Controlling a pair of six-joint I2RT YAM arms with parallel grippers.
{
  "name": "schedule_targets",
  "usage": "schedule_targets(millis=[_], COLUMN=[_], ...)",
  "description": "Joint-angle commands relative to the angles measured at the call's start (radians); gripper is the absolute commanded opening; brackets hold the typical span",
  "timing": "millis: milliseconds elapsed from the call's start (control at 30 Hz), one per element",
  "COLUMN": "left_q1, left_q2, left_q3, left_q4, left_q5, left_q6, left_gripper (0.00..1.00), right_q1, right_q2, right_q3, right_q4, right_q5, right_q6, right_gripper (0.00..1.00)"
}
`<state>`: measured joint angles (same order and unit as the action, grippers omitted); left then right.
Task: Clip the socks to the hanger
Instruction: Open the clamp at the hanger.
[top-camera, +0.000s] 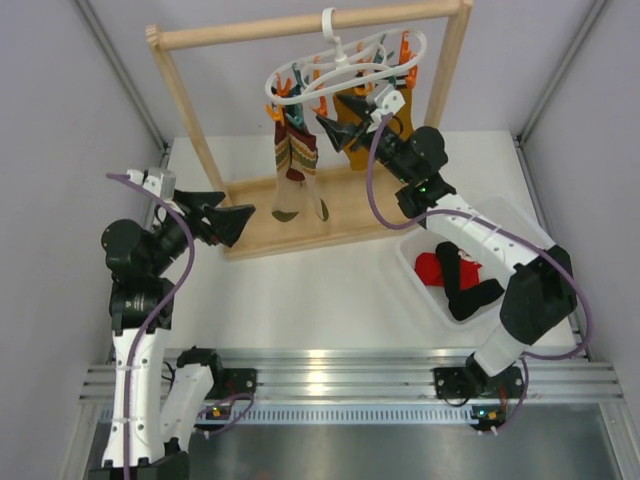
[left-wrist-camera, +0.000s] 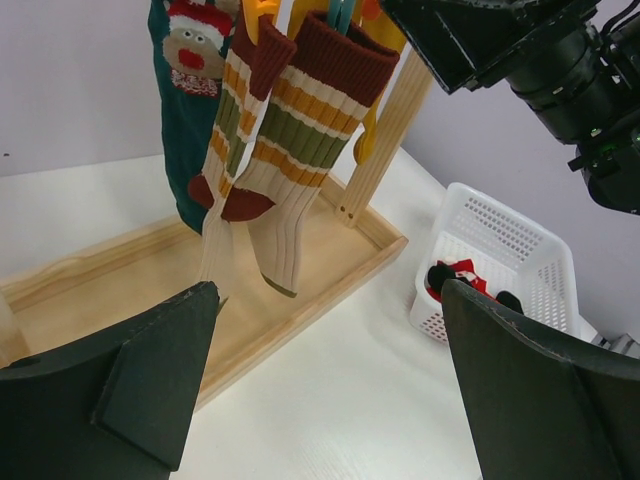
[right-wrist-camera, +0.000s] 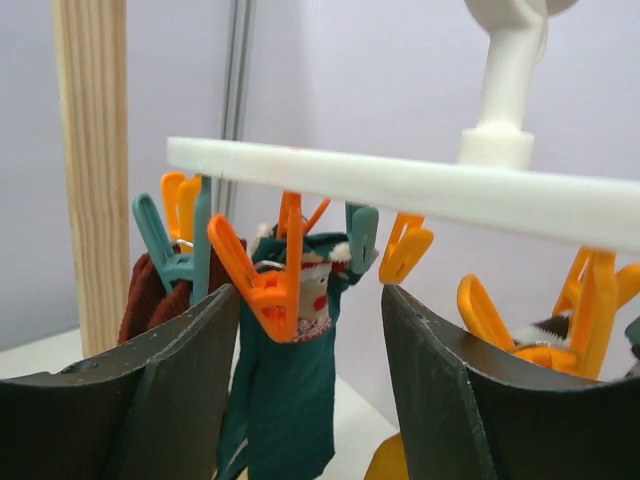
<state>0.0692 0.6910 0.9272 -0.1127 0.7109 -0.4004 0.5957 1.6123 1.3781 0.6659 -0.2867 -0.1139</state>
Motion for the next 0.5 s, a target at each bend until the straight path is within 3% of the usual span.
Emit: schedule_targets(millis=[0,200,467], left_q1=[0.001,0.000,0.000], left_q2=[0.008,0.022,0.047], left_q3=[0.032,0.045,0.087], left_q4=[0.080,0.088,0.104], left_q5=[0.012,0.009,0.007], left_q6=[-0.020,-0.031,-0.078], left_gripper=[0.98,0.98,0.98], right_q1=[0.009,0.009,0.009], right_q2=[0.021,0.052,0.072], right_q3=[0.087,0.128,0.151], right_q4=[0.075,0.003,-0.060], right_q5=[-0.044,-0.149,-0.143], right_q6=[-0.026,-0.035,-0.053], right_gripper=[0.59,0.59,0.59])
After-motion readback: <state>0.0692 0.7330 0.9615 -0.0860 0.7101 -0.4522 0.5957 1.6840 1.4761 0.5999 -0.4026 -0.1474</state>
